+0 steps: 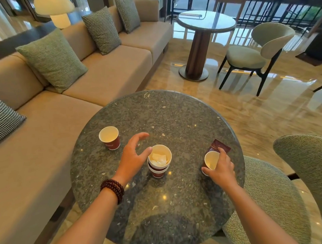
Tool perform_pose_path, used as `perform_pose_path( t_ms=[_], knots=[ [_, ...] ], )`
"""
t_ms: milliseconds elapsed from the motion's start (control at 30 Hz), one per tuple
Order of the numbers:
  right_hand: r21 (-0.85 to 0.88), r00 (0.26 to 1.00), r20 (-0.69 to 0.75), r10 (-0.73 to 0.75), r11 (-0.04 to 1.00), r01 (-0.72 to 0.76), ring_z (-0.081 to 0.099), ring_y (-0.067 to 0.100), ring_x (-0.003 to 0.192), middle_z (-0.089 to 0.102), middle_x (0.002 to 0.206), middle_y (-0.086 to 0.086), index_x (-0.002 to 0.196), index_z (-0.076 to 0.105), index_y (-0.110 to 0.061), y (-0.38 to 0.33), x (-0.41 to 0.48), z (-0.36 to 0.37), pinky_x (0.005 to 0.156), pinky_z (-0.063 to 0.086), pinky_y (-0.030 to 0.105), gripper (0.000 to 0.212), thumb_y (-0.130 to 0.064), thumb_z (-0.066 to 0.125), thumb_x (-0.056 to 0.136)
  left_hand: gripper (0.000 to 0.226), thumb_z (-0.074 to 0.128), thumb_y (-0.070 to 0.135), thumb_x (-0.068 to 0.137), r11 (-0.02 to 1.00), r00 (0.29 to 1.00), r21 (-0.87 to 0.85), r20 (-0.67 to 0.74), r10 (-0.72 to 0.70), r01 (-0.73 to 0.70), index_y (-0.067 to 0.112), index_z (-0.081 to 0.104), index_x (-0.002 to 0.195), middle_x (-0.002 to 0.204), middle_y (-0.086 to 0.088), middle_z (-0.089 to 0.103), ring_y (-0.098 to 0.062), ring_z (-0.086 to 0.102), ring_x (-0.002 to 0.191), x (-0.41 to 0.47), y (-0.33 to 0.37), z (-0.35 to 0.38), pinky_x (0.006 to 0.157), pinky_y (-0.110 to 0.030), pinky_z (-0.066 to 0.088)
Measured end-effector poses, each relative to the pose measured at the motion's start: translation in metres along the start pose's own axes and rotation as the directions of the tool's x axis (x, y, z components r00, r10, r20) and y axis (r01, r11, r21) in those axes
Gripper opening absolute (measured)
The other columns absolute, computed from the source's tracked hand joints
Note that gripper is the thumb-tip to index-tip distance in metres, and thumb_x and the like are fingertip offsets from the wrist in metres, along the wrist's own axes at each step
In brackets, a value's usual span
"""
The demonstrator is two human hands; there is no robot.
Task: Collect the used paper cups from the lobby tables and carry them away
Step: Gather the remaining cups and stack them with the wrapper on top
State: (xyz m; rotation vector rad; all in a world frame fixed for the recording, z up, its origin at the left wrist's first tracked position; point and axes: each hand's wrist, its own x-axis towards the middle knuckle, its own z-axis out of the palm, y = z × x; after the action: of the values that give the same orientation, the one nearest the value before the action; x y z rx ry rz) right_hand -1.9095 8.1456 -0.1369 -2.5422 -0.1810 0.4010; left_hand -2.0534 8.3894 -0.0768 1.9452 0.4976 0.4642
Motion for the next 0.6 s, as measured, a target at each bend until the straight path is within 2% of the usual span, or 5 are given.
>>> perform_pose_path(
  t_ms=[67,167,267,400,600],
  knots=[
    [0.031,1.0,-0.02,-0.014,0.999,0.015,0.032,0.039,0.13,0.035,0.143,0.015,0.145,0.019,-0.016,0.0,0.0,0.001,0.104,0.031,0.049,0.096,-0.027,0.08,0.072,0.034,0.065,0.009,0.085,1.0,1.0,-0.019,-0.022,-0.014,0.013,0.019,0.057,0.117,0.117,0.008,0.06,-0.003,0.054,0.112,0.001,-0.003,-0.002,0.087,-0.006,0.037],
    [0.055,0.999,-0.04,-0.017,0.998,0.019,0.036,0.039,0.127,0.038,0.14,0.017,0.143,0.022,-0.013,0.0,0.001,0.0,0.102,0.034,0.046,0.092,-0.023,0.079,0.073,0.031,0.064,0.01,0.086,0.996,0.998,-0.077,-0.043,-0.042,0.038,0.021,0.057,0.114,0.113,0.011,0.061,0.001,0.055,0.108,0.002,-0.006,-0.005,0.087,-0.015,0.041],
    [0.077,0.999,-0.043,-0.015,0.997,0.019,0.038,0.038,0.125,0.038,0.139,0.017,0.144,0.021,-0.015,-0.002,0.001,0.0,0.101,0.035,0.048,0.092,-0.024,0.079,0.073,0.028,0.063,0.01,0.087,0.992,0.995,-0.117,-0.072,-0.065,0.056,0.022,0.058,0.112,0.113,0.008,0.062,-0.005,0.057,0.107,0.003,-0.007,-0.007,0.089,-0.02,0.042],
    [0.08,0.995,-0.096,-0.029,0.996,0.037,0.043,0.034,0.123,0.04,0.138,0.012,0.143,0.02,-0.02,-0.013,0.001,-0.004,0.101,0.029,0.055,0.094,-0.029,0.079,0.071,0.026,0.061,0.009,0.088,0.984,0.991,-0.16,-0.098,-0.096,0.079,0.019,0.058,0.111,0.112,0.002,0.062,-0.014,0.058,0.107,0.004,-0.008,-0.013,0.092,-0.03,0.046],
    [0.171,0.979,-0.154,-0.135,0.972,0.161,0.044,0.028,0.121,0.04,0.138,0.009,0.142,0.017,-0.024,-0.044,-0.003,-0.018,0.103,0.021,0.053,0.096,-0.034,0.08,0.07,0.027,0.061,0.008,0.088,0.976,0.984,-0.183,-0.113,-0.139,0.117,0.015,0.057,0.114,0.113,-0.004,0.062,-0.017,0.058,0.107,0.005,-0.009,-0.019,0.098,-0.044,0.045]
  ],
)
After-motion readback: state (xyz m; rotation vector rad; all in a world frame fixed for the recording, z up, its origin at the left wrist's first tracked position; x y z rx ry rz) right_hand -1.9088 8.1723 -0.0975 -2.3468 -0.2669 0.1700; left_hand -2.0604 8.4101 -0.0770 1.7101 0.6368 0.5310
